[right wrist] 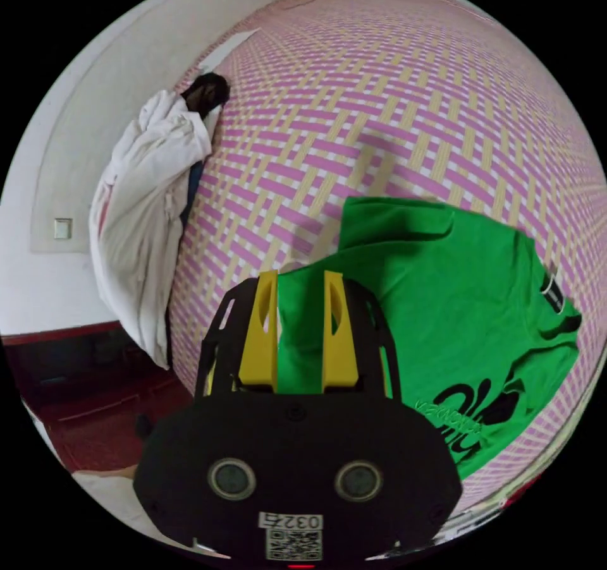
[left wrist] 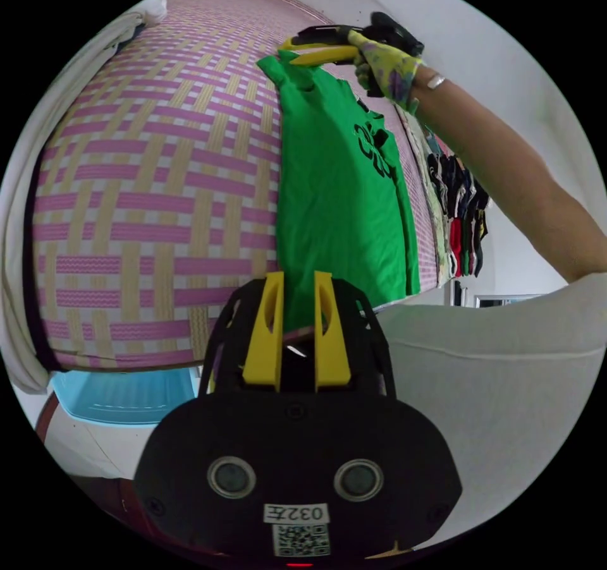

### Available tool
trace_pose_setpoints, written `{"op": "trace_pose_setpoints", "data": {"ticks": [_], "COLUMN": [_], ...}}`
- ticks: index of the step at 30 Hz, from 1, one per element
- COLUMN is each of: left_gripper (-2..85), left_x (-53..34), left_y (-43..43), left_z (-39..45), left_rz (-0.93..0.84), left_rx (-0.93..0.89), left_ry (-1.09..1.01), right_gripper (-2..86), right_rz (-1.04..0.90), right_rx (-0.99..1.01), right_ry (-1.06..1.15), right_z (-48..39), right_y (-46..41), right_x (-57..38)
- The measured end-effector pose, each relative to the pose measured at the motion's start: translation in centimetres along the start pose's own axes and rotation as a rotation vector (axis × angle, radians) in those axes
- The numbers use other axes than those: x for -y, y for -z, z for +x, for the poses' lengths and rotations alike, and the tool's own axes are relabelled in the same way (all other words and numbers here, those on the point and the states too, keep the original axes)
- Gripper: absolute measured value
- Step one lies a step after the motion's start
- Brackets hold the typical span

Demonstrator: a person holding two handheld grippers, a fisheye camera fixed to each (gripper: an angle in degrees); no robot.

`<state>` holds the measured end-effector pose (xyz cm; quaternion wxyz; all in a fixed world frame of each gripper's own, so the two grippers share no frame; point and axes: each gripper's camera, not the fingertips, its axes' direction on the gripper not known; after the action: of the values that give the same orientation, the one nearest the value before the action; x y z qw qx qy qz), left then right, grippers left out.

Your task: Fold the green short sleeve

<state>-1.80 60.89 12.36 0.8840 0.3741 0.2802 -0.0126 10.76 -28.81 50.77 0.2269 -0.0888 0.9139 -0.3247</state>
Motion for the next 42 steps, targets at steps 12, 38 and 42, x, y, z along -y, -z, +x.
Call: {"op": "trace_pose_setpoints", "data": {"ticks": [12,38,42], "left_gripper": [-1.2,-1.2,-1.1], "left_x": [3.1,11.8,11.8], "left_y": [0.4,-16.4,-18.1], "left_z": [2.4,23.3,24.6], "left_rz": [0.008,-0.272,-0.284], "left_rx": [0.022,0.117,0.109], "left_ry": [0.009,-0.182,-0.189], "right_gripper": [0.5,-0.3,-0.2], "right_rz": [-0.063,0.462,0.497], "right_rx": [-0.284,0.494,0.558], "right_ry": [0.023,-0.19,-0.142], "right_z": [-5.0,25.3,24.0], "right_y": [-5.5,-5.4,-5.3], "right_x": [2.1,-25.8,-25.0]}}
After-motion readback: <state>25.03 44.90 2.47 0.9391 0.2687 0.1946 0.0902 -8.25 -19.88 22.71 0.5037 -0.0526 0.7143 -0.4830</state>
